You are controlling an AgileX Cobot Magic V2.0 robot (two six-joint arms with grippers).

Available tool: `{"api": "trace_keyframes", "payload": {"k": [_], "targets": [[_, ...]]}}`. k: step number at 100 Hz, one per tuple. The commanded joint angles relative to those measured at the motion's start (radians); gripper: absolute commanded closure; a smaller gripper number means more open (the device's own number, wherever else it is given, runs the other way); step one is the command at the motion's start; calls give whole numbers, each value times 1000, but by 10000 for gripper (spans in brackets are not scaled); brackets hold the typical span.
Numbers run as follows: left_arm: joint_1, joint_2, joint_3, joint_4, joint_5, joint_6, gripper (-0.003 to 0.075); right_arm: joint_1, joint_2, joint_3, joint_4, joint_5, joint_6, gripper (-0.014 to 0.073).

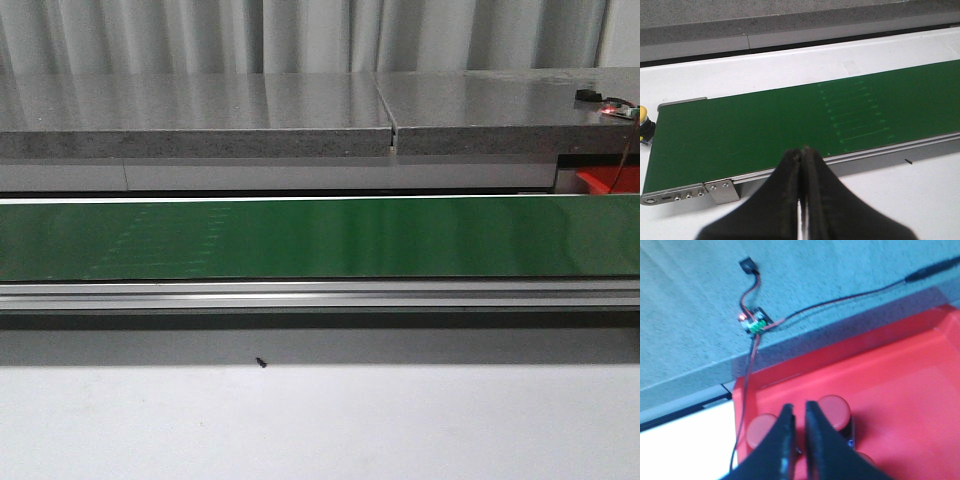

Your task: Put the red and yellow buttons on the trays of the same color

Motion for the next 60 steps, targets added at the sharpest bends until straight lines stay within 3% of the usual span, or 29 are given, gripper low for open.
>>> {"api": "trace_keyframes", "payload": {"k": [1,25,60], "targets": [[-9,4,-24,-27,-62,-3,739,10,-97,-9,7,8,-17,665],[-9,4,-24,-27,-62,-3,739,92,-239,75,-2,-5,-22,657],[-9,4,-24,-27,-62,-3,739,335,-406,279,-103,-111,-27,657]]}}
